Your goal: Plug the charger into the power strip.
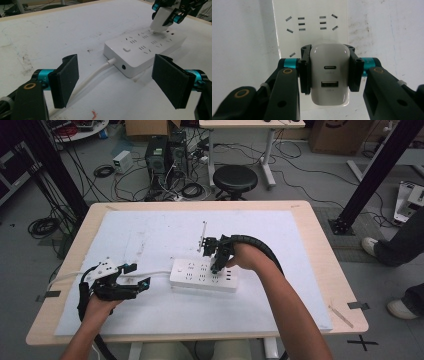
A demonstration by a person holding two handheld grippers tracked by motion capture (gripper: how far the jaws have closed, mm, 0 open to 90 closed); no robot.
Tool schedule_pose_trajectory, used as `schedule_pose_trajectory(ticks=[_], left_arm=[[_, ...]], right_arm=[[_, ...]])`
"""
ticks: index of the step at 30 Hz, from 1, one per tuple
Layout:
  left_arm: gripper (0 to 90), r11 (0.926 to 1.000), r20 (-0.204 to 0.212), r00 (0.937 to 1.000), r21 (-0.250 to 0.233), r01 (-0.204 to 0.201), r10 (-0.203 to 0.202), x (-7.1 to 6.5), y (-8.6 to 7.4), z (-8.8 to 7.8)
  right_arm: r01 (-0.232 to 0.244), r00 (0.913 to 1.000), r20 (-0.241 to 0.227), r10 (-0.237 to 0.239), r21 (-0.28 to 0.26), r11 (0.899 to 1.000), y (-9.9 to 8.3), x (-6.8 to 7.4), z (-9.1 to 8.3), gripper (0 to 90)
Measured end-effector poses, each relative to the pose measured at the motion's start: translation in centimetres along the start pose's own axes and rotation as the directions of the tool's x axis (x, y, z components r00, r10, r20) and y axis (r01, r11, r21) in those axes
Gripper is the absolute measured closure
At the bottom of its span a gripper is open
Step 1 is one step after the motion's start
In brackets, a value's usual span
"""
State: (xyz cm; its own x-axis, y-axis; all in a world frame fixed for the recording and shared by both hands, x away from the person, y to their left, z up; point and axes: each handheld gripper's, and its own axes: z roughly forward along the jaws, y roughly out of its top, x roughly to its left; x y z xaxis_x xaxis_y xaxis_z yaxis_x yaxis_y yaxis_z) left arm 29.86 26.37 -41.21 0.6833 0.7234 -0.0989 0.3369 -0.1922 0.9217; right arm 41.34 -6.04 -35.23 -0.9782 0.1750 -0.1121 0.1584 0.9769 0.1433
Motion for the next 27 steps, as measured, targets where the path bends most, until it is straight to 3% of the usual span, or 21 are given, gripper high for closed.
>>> schedule_pose_trajectory(ticks=[5, 27], left_arm=[[21.8, 1.0000, -0.005, 1.0000, -0.003, 0.005, -0.005, 0.0, -0.1, -0.2], [21.8, 0.9999, -0.019, 0.9998, 0.002, 0.011, -0.011, 0.2, -0.3, -0.6]], right_arm=[[0.023, 0.9996, 0.014, -0.024, 0.043, 0.999, 0.7, 0.4, 1.0, 63.6], [-0.009, 0.9998, -0.020, 0.010, 0.053, 0.999, 0.6, -0.3, 1.1, 63.9]])
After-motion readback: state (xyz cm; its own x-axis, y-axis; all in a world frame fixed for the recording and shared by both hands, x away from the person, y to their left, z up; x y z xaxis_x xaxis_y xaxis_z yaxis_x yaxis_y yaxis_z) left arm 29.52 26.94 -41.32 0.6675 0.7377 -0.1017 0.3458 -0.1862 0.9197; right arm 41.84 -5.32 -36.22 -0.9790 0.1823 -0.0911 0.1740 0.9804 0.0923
